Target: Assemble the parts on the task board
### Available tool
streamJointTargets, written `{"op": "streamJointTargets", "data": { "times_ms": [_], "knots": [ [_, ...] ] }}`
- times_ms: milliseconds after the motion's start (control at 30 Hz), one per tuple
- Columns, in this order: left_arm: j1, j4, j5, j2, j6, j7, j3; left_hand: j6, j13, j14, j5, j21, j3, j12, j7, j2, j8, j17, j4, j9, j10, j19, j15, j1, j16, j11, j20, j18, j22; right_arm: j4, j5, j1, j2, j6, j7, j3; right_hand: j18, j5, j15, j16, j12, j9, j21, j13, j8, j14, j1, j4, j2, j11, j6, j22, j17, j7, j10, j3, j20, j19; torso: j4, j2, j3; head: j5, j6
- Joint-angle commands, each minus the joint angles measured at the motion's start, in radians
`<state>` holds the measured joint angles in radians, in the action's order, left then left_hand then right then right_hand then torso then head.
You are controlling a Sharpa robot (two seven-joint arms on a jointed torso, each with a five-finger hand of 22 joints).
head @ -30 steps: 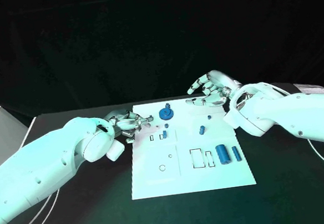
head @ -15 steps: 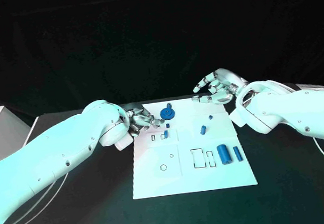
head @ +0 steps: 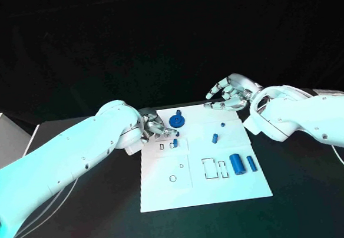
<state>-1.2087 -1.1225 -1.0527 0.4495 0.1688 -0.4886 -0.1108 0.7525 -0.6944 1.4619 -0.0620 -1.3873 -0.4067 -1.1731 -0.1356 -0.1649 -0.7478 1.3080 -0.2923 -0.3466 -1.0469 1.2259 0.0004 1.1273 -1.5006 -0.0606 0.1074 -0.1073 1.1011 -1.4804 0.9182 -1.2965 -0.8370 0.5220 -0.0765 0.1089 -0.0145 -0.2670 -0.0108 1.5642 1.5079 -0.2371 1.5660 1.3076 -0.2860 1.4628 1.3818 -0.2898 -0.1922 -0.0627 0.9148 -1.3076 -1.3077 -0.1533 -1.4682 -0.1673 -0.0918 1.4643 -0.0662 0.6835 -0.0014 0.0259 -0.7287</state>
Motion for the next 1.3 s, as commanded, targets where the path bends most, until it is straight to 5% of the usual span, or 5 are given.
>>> {"op": "streamJointTargets", "data": {
  "times_ms": [33, 1300],
  "knots": [
    [-0.005, 0.018, -0.022, -0.017, 0.064, -0.008, 0.003, -0.009, 0.001, 0.021, -0.001, -0.004, 0.008, 0.005, 0.001, -0.002, -0.003, 0.025, 0.000, -0.001, 0.008, 0.007, -0.002, -0.008, -0.002, 0.000, -0.002, 0.006, -0.001, 0.004, 0.013, 0.000, 0.002, -0.018, -0.006, -0.001, 0.014, -0.003, 0.007, 0.005, -0.001, 0.002, 0.005, 0.203, 0.004, 0.107, -0.009, -0.001, 0.001, -0.008, -0.011, -0.263, -0.258, 0.000, -0.044, -0.004, -0.006, 0.107, -0.0021, 0.000, -0.0011, 0.001, -0.001],
    [-0.006, 0.071, 0.019, -0.075, 0.112, -0.007, 0.034, -0.023, 0.024, 0.015, -0.005, -0.001, 0.034, 0.019, -0.002, 0.020, -0.009, 0.021, 0.002, -0.019, 0.029, -0.003, 0.002, -0.015, 0.000, -0.003, 0.002, 0.005, -0.008, 0.018, 0.030, 0.000, 0.022, -0.029, -0.018, 0.000, 0.014, -0.001, 0.008, 0.005, -0.001, 0.002, 0.005, 0.203, 0.005, 0.107, -0.005, 0.002, 0.000, -0.008, -0.014, -0.263, -0.258, -0.001, -0.044, -0.005, -0.007, 0.107, -0.0052, 0.003, -0.0016, 0.014, -0.019]
  ]
}}
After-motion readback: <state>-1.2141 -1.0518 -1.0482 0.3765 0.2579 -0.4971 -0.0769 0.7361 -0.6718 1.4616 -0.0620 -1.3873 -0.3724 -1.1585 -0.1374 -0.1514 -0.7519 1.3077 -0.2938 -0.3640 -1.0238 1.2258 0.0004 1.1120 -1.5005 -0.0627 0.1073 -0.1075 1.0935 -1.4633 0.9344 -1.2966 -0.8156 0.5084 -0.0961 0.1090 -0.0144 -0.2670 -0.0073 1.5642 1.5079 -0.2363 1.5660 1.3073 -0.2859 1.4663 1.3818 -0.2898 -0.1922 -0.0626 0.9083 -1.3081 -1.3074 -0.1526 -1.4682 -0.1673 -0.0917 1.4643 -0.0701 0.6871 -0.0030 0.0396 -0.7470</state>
